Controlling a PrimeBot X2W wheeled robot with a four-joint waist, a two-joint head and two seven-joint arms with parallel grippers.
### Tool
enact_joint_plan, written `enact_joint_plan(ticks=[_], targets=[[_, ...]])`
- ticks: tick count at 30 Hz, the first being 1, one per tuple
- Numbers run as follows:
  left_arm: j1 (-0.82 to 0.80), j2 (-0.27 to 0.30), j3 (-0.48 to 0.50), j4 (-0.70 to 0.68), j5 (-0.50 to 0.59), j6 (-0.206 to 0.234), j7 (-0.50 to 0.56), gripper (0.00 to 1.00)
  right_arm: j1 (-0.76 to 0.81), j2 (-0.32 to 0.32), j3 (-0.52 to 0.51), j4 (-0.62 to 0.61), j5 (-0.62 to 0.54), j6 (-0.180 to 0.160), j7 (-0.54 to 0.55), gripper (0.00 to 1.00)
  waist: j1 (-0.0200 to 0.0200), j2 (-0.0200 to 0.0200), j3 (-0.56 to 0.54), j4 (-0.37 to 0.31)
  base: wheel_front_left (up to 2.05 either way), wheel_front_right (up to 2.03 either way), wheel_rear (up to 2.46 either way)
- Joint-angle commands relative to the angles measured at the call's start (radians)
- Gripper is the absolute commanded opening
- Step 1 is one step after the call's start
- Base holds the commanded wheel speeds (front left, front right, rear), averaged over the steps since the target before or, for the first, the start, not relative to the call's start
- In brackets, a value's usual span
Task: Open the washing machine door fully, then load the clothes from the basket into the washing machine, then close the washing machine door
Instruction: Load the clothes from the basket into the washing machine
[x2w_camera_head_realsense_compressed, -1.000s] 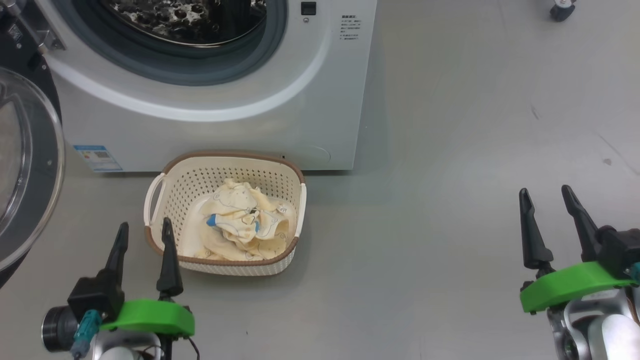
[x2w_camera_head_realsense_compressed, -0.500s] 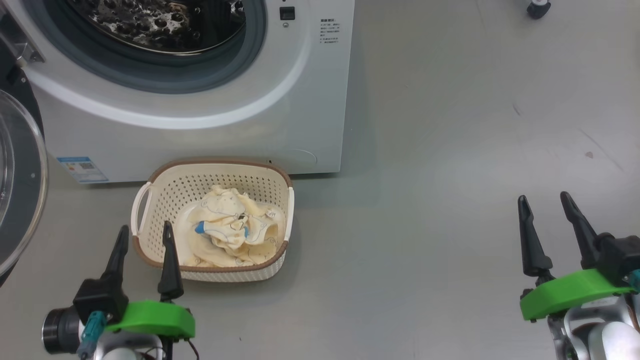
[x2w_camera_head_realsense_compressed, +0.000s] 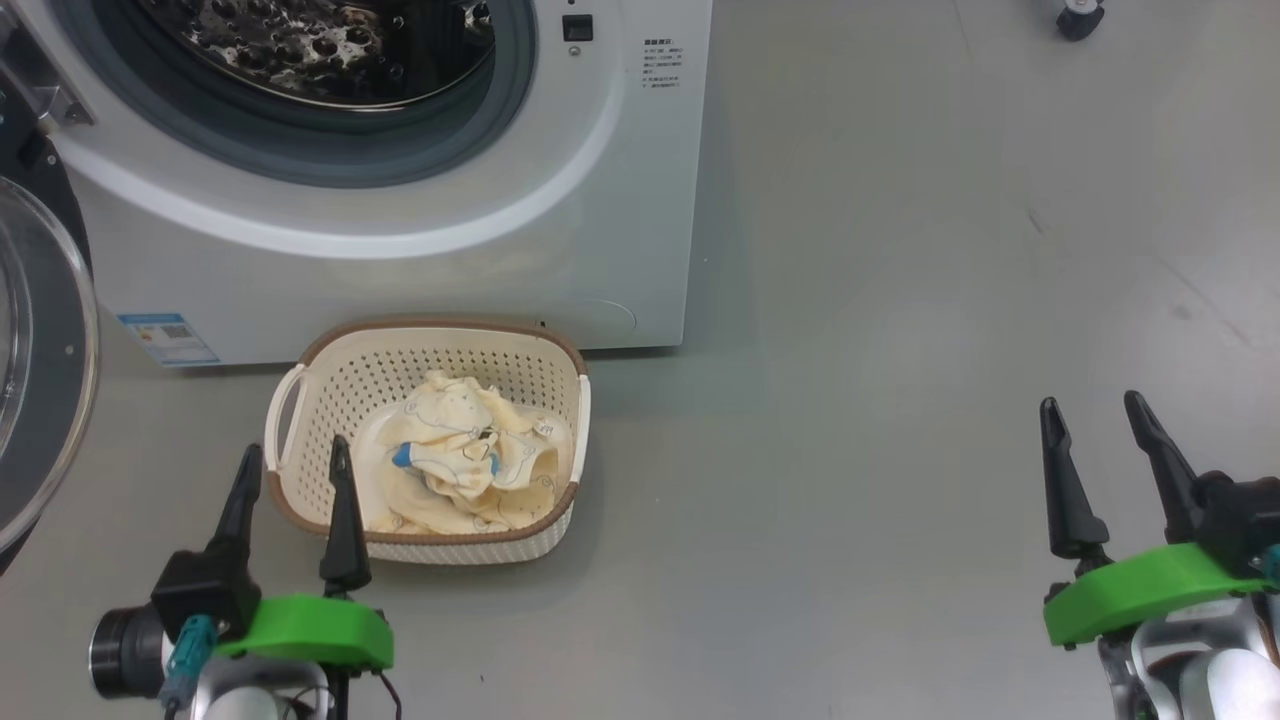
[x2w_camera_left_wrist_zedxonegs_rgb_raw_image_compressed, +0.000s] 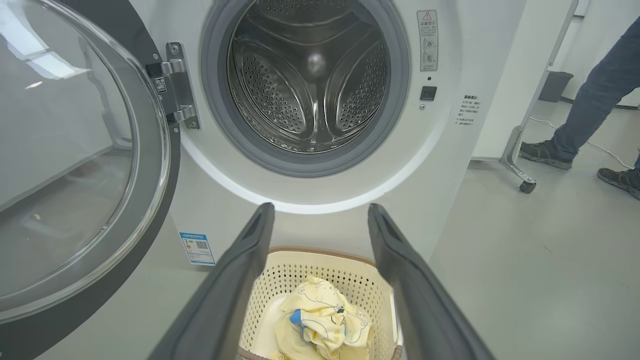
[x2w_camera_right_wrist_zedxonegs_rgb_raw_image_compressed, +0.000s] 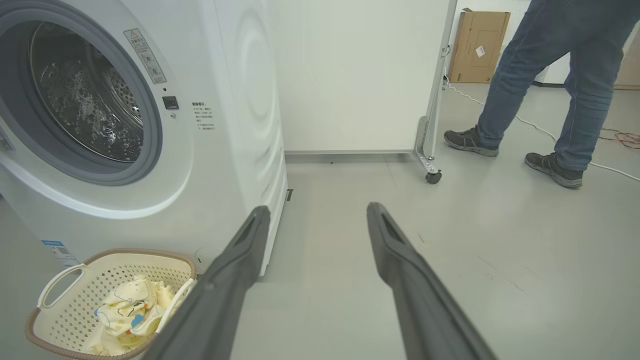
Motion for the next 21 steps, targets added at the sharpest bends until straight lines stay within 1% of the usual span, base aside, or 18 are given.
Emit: enact_joint_plan(ticks=[1, 16, 21], targets=[[-0.045, 0.021, 0.028, -0.026, -0.003, 0.007, -0.011, 1.0, -0.022, -0.013, 0.016, -0.03, 0.004, 0.0, -0.006, 1.0, 0.0, 0.0, 0.0, 0.0, 0.0, 0.0, 0.0], [-0.044, 0.025, 0.014, -0.015, -0.011, 0.015, -0.018, 1.0, -0.018, -0.013, 0.015, -0.027, 0.012, 0.0, -0.006, 1.0, 0.0, 0.0, -0.005, -0.001, 0.01, -0.01, 0.0], [-0.045, 0.027, 0.01, -0.015, -0.009, 0.027, -0.014, 1.0, -0.019, -0.013, 0.014, -0.027, 0.012, 0.0, -0.005, 1.0, 0.0, 0.0, -0.004, -0.001, 0.69, -0.69, 0.0]])
